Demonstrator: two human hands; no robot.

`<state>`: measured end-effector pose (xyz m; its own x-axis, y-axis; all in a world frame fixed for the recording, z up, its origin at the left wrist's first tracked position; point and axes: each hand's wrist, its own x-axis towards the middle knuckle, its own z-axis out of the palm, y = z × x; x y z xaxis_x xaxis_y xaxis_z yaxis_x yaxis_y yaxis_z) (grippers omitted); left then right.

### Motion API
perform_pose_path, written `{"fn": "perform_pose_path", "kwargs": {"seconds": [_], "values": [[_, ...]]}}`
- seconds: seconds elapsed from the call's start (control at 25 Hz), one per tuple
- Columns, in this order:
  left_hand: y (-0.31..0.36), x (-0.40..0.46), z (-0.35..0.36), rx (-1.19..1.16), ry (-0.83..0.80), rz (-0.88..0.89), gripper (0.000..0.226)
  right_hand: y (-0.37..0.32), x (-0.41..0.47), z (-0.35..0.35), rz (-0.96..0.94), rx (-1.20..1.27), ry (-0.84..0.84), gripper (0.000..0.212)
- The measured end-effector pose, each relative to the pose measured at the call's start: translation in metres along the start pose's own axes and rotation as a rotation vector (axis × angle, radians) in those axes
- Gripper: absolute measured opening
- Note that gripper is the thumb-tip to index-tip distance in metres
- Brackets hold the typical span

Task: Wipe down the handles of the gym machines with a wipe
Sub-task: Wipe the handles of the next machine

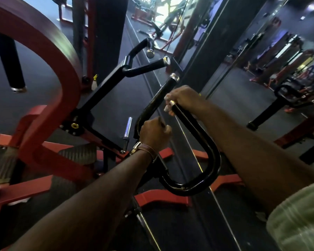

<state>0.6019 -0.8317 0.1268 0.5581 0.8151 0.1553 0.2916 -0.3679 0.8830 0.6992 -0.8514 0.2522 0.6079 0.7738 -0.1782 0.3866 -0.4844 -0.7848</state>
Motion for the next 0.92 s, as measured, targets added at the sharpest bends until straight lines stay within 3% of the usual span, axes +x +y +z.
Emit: {"fn": "perform_pose_path", "kwargs": {"seconds": [0.08, 0.12, 0.16, 0.24, 0.32, 0.4, 0.44, 0.56, 0.64, 0.76, 0.92], "values": [[0.001, -0.001, 0.0, -0.009, 0.041, -0.004, 0.016, 0.014, -0.003, -0.005, 0.093, 0.365, 0.084, 0.026], [0.001, -0.001, 0.0, -0.011, 0.049, -0.005, 0.017, 0.02, -0.005, -0.008, 0.095, 0.398, 0.131, 0.025], [0.001, 0.0, 0.002, -0.013, 0.055, -0.01, 0.018, 0.024, -0.005, -0.01, 0.046, 0.28, 0.189, 0.021], [0.0, 0.003, 0.002, -0.01, 0.071, -0.021, 0.018, 0.026, -0.004, -0.011, -0.248, -0.221, 0.254, 0.015], [0.0, 0.005, 0.002, -0.01, 0.074, -0.022, 0.018, 0.016, -0.004, -0.004, -0.565, -0.736, 0.116, 0.014], [0.002, 0.004, 0.003, -0.01, 0.07, -0.013, 0.018, 0.008, 0.002, 0.004, -0.552, -0.993, -0.068, 0.016], [0.001, 0.004, 0.003, -0.009, 0.073, -0.008, 0.018, 0.004, 0.005, 0.007, -0.426, -0.951, -0.088, 0.016], [0.001, 0.004, 0.004, -0.009, 0.073, 0.0, 0.018, -0.001, -0.001, 0.004, 0.045, -0.082, -0.06, 0.012], [0.001, 0.003, 0.003, -0.015, 0.066, 0.005, 0.019, 0.003, -0.009, -0.005, 0.183, 0.314, -0.033, 0.017], [0.004, 0.003, 0.0, -0.013, 0.063, 0.006, 0.026, 0.016, -0.018, -0.015, 0.231, 0.406, 0.03, 0.023], [0.004, 0.004, 0.0, 0.02, 0.039, 0.006, 0.027, 0.041, -0.035, -0.025, 0.171, 0.175, 0.101, 0.025]]}}
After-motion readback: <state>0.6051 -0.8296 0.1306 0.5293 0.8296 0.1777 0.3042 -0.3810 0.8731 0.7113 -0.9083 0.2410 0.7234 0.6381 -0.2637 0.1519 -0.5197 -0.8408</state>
